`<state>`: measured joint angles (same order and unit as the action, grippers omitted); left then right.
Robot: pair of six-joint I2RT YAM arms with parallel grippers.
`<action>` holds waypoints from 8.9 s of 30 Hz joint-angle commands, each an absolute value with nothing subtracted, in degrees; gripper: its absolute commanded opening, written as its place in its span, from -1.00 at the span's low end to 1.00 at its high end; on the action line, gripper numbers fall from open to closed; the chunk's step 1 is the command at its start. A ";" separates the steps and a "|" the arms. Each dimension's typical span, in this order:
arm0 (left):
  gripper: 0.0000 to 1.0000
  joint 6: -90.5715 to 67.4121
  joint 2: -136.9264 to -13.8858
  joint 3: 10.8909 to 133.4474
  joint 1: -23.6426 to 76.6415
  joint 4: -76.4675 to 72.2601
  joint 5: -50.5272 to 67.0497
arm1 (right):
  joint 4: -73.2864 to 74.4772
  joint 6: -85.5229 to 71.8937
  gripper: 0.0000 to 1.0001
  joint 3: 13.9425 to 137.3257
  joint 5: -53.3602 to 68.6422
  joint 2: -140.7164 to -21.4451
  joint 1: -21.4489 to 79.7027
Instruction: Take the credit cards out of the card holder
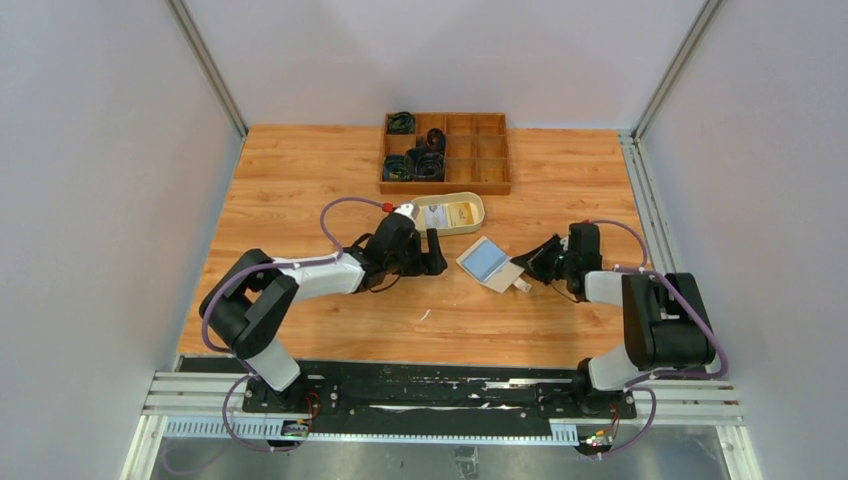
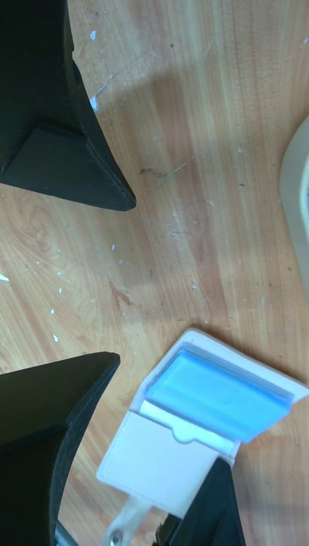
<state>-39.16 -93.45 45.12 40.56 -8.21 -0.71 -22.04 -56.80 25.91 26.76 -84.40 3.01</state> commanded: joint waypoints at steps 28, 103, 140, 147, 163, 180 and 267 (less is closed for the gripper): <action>0.52 -43.44 -97.13 35.00 31.18 -21.28 20.81 | -24.76 -41.52 -1.00 45.50 57.86 -107.89 14.29; -0.47 -56.12 -96.63 18.27 28.39 -54.21 21.75 | -42.92 -52.90 -1.00 42.45 59.11 -115.84 17.61; -1.00 -60.99 -101.27 15.88 26.46 -66.23 24.74 | -45.26 -54.13 -1.00 42.17 59.93 -117.49 17.80; -1.00 -57.63 -96.37 16.75 26.45 -59.49 24.07 | -34.03 -47.75 -0.73 44.63 56.91 -109.88 17.95; -1.00 -51.72 -88.07 19.05 27.77 -41.57 18.01 | 32.50 -23.85 0.12 82.61 5.57 -105.10 42.62; -1.00 -52.73 -88.95 18.96 28.10 -41.57 16.45 | 35.69 -26.25 0.12 88.92 2.56 -112.93 48.65; -1.00 -52.91 -82.38 22.80 28.39 -24.10 -4.00 | 35.77 -20.26 0.14 75.95 1.05 -105.22 53.34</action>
<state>-52.99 -83.37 20.97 28.38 -27.90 0.73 34.52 -21.19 81.36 -1.43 -109.97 52.47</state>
